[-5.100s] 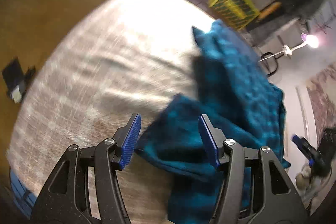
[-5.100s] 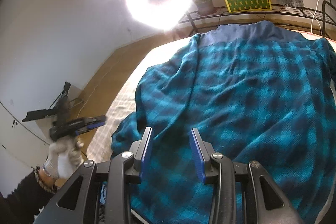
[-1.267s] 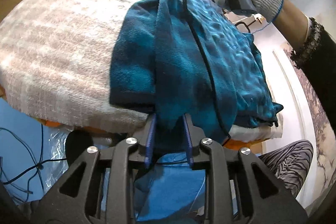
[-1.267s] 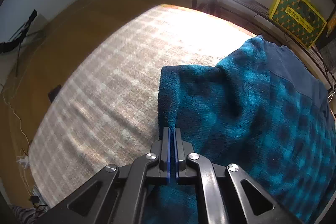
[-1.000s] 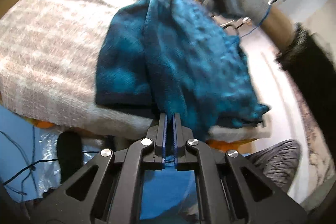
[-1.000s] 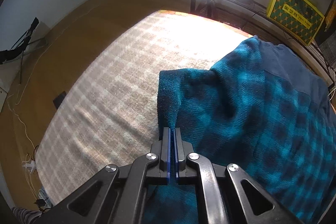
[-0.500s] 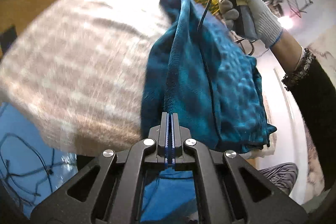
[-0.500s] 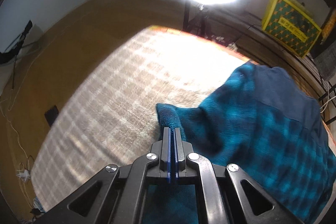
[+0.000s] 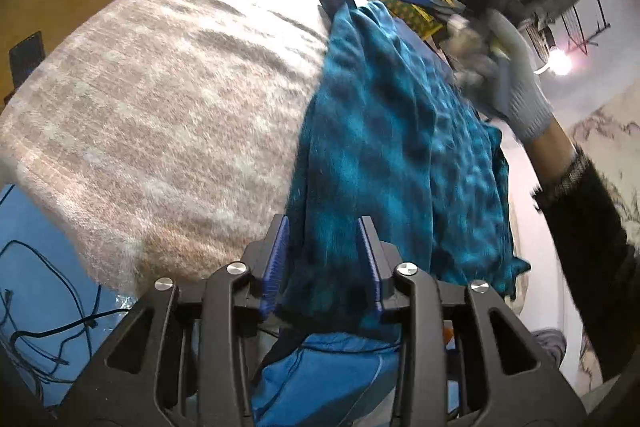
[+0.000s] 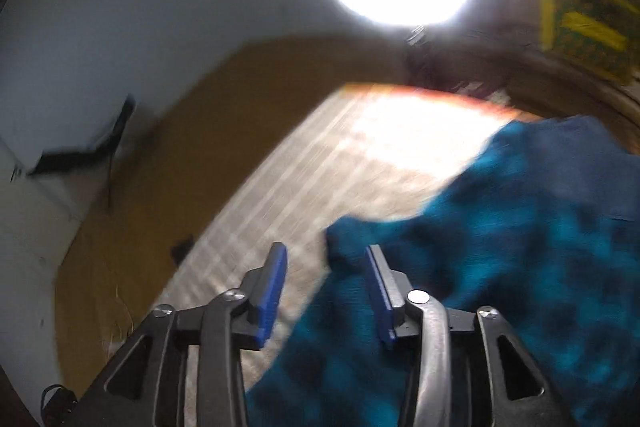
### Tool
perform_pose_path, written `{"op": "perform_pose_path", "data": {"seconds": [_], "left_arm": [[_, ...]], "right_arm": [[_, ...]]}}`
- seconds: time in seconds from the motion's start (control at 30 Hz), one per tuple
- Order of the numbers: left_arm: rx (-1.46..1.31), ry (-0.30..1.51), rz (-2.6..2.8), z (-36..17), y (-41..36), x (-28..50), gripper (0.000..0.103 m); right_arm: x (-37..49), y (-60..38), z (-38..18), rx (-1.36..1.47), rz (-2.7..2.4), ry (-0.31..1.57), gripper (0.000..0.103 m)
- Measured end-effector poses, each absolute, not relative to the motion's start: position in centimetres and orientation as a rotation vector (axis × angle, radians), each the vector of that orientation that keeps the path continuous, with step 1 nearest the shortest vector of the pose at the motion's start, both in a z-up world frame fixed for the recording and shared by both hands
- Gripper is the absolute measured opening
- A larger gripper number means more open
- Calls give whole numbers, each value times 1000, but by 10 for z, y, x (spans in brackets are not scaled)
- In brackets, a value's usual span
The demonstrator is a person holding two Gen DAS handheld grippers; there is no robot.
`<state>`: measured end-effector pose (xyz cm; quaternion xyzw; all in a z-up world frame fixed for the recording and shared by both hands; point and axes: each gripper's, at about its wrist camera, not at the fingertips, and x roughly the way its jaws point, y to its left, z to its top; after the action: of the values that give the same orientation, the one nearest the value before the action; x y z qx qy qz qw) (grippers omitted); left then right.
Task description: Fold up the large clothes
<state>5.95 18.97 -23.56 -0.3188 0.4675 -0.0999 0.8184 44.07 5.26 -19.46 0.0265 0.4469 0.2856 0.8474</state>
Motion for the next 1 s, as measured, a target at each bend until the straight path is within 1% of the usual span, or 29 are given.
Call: {"op": "perform_pose_path", "data": {"seconds": [0.07,0.13,0.23,0.3,0.33,0.4,0.47,0.5,0.57,0.7,0.77,0.83,0.87,0.9,0.93,0.97,1.0], "left_arm": [[-693,1015,-210,-240,186,63,34],[-683,1044,-212,-246,177,70,34],[-590,1087,-215,-251,159,76,34],[-564,1103,-217,-255,154,75,34],[-556,1107,-212,-256,153,76,34],[-559,1110,-210,-258,154,76,34],[-552,1111,-210,-259,152,78,34],[-543,1110,-210,-259,151,78,34],[-518,1105,-210,-259,148,78,34],[-512,1101,-212,-260,148,78,34],[-515,1104,-211,-260,148,78,34],[-506,1105,-214,-259,147,77,34],[-504,1104,-216,-258,146,77,33],[-503,1103,-220,-258,145,77,34],[-507,1103,-228,-258,145,75,34],[-512,1103,-233,-258,144,73,34],[-513,1102,-236,-258,144,72,34]], "right_arm": [[450,22,-192,74,504,943,55],[463,-2,-204,108,409,983,59],[482,-26,-235,195,360,1057,59],[489,-28,-251,217,365,1075,57],[493,-26,-259,221,374,1086,54],[500,-16,-275,208,402,1115,43],[497,-10,-283,190,440,1131,10],[496,-7,-282,181,458,1128,5],[494,-2,-272,103,472,1107,3],[506,-21,-244,-71,317,1016,3],[511,-31,-246,-31,320,1023,3],[511,-24,-255,-56,328,1038,5],[510,-16,-261,-94,321,1044,12],[508,-13,-264,-120,310,1056,15],[507,-9,-265,-142,301,1063,26],[502,-8,-263,-158,290,1054,29],[496,-8,-258,-156,288,1038,29]]}}
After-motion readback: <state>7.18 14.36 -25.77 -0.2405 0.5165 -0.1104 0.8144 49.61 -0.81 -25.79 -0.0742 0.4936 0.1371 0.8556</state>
